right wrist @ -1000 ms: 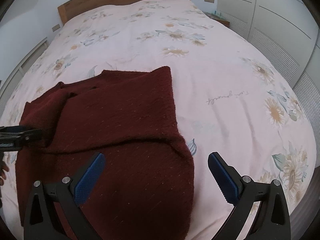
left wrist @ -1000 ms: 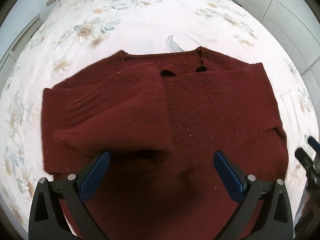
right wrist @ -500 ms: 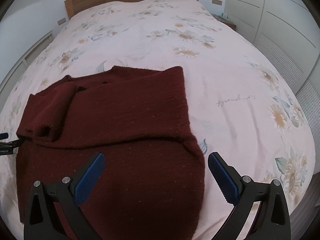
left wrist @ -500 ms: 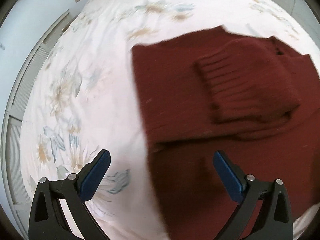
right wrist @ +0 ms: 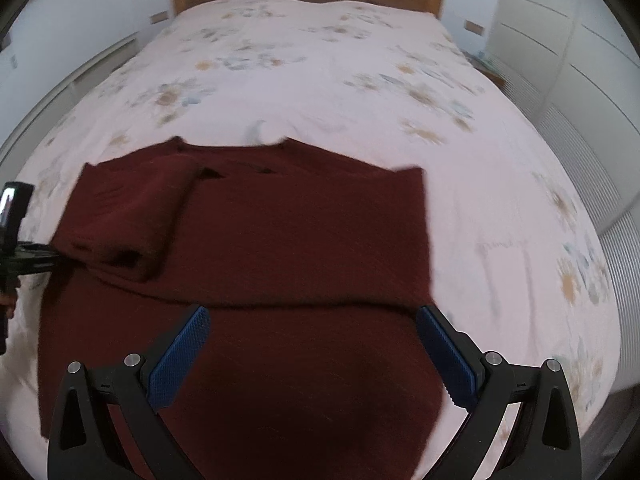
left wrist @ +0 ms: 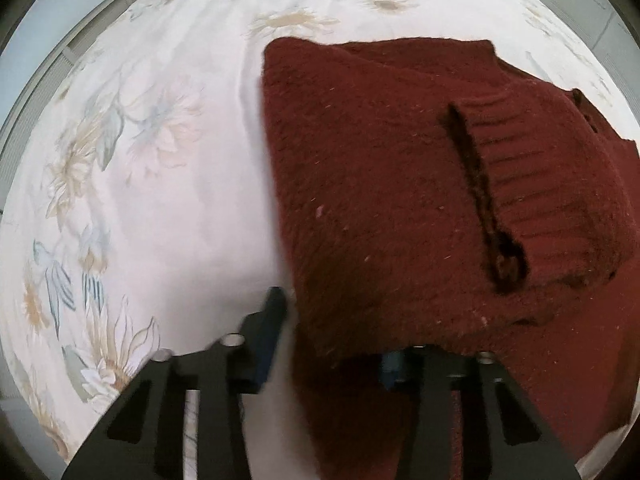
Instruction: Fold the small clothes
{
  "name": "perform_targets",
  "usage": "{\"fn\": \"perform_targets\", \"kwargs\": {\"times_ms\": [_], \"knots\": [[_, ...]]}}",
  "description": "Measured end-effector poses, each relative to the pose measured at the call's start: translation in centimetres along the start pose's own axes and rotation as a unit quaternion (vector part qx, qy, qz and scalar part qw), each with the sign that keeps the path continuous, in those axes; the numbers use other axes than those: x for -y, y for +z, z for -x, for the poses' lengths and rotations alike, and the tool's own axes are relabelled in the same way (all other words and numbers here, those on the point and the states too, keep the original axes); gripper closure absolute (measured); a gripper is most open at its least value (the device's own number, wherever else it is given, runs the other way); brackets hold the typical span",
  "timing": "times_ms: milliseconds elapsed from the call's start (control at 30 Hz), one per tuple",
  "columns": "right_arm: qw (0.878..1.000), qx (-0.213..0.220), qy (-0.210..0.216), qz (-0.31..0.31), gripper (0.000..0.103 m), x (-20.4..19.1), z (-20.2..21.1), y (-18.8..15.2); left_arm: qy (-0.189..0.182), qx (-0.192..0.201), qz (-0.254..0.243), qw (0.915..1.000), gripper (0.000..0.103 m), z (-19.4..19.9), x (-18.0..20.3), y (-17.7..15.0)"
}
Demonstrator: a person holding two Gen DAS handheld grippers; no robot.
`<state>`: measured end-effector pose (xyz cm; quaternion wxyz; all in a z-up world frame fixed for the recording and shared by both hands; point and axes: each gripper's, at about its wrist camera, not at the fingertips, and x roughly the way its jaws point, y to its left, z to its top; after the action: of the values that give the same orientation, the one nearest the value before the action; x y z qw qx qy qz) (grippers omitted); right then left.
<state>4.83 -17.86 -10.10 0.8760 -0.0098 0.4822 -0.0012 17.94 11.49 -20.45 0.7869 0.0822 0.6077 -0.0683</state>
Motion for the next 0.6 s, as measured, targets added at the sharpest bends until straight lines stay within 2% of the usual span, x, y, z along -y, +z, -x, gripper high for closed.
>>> {"fn": "perform_targets", "kwargs": {"times_ms": [67, 200, 367, 600], "knots": [[1.0, 0.006, 0.011, 0.022, 0.0, -1.9, -0.1, 1.2, -0.005, -0.001, -0.005, 1.0, 0.084, 0.3, 0.1, -0.1], [0.996, 0.008, 0.045, 0.08, 0.0, -7.3, -0.9, 3.9, -0.008, -0.004, -0.005, 0.9999, 0.086, 0.0, 0.7, 0.3], [0.986, -0.018, 0.083, 0.142, 0.0, -14.0, -3.9, 6.4, 0.001, -0.002, -0.019, 0.9998, 0.086, -0.3, 1.4, 1.0], [0.973, -0.062, 0.105, 0.195, 0.004, -19.6, -8.3, 6.7, -0.006, -0.001, -0.017, 0.9998, 0.086, 0.4, 0.7, 0.1]]}}
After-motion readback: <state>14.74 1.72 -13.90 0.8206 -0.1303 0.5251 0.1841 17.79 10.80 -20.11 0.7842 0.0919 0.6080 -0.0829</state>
